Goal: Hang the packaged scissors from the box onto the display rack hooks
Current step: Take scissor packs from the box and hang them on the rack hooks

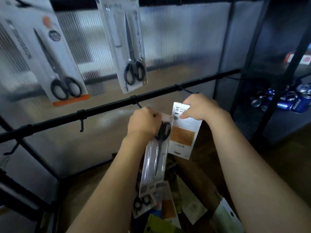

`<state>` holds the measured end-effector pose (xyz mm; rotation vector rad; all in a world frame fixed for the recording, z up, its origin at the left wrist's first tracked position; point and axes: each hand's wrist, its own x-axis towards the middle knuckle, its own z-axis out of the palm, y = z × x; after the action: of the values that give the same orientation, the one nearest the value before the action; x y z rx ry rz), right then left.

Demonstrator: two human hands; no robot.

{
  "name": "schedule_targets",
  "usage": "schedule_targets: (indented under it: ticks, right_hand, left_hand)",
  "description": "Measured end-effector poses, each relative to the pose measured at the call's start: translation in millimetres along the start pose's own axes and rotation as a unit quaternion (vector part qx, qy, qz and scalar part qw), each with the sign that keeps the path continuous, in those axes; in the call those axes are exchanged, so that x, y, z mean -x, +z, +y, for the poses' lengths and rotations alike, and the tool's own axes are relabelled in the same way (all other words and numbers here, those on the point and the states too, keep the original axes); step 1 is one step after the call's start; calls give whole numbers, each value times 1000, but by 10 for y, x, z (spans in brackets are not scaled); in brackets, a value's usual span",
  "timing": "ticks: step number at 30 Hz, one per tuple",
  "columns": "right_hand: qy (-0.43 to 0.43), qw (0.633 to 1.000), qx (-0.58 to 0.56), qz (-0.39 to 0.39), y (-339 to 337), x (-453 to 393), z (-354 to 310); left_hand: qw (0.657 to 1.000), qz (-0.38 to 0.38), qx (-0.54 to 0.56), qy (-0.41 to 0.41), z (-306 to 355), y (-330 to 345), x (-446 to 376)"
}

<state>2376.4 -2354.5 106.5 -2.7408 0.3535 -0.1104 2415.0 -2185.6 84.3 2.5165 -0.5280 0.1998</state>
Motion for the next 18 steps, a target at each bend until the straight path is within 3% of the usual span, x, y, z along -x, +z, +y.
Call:
schedule_targets:
  ticks: [5, 10, 15, 18]
  right_hand:
    - [-15, 995, 8, 100, -357, 129, -154]
    - [-28, 980, -5, 197, -513, 166, -196]
    - [-41, 967, -5, 253, -567, 145, -276]
    - [-47, 957, -30, 286, -528, 114, -338]
  left_hand:
    - [989, 127, 66, 30, 330, -491, -23]
    - [951, 229, 193, 72, 503, -874, -79]
    - [897, 291, 319, 92, 542, -1147, -159]
    - [886, 298, 343, 89, 507, -1237, -191]
